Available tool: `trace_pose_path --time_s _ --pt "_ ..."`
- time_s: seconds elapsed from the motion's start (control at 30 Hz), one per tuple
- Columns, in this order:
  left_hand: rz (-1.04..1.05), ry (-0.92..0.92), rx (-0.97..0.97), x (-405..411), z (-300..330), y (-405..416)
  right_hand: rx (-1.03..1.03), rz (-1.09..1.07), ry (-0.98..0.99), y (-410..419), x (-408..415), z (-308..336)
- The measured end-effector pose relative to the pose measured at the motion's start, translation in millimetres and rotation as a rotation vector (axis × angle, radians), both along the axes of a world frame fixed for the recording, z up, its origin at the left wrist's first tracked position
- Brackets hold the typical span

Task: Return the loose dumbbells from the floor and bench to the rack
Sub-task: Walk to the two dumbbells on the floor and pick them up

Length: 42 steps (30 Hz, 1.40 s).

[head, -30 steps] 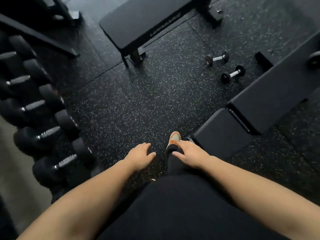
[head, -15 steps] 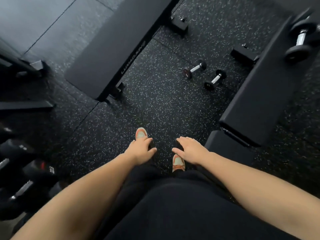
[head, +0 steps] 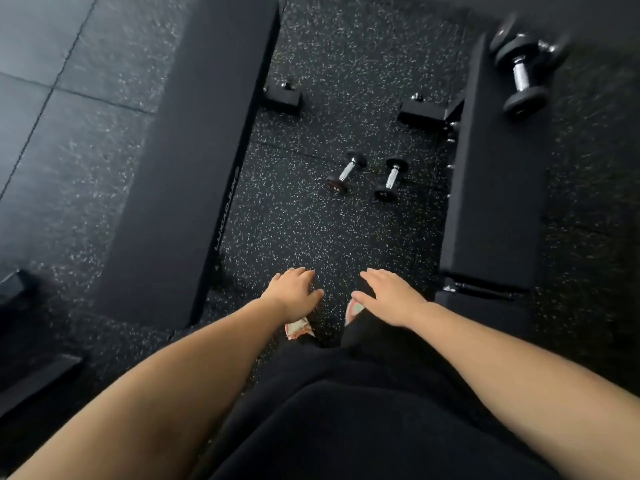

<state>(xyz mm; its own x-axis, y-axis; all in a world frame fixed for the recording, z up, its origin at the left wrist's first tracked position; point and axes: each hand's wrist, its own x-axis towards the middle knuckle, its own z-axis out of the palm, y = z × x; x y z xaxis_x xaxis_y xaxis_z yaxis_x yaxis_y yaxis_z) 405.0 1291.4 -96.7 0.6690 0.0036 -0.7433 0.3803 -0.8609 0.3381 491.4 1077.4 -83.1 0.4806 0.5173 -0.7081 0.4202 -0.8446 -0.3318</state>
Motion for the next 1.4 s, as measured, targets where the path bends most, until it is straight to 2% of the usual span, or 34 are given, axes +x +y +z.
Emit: trace_pose_path --time_s 0.27,0.53,0.87,1.1,1.4 --pt "-0.154 0.001 0.032 135 -12 21 0.013 -0.176 0.038 14 103 -15" --pt "-0.178 0.071 0.056 256 -23 18 0.03 -0.18 0.114 16 225 -37" --pt "-0.155 0.06 0.003 390 -64 32 -0.027 -0.284 0.16 23 339 -74" --pt "-0.184 0.054 -0.056 460 -138 53 -0.06 -0.378 0.162 38 388 -134" --pt "-0.178 0.08 -0.062 516 -277 63 -0.097 -0.478 0.206 50 427 -265"
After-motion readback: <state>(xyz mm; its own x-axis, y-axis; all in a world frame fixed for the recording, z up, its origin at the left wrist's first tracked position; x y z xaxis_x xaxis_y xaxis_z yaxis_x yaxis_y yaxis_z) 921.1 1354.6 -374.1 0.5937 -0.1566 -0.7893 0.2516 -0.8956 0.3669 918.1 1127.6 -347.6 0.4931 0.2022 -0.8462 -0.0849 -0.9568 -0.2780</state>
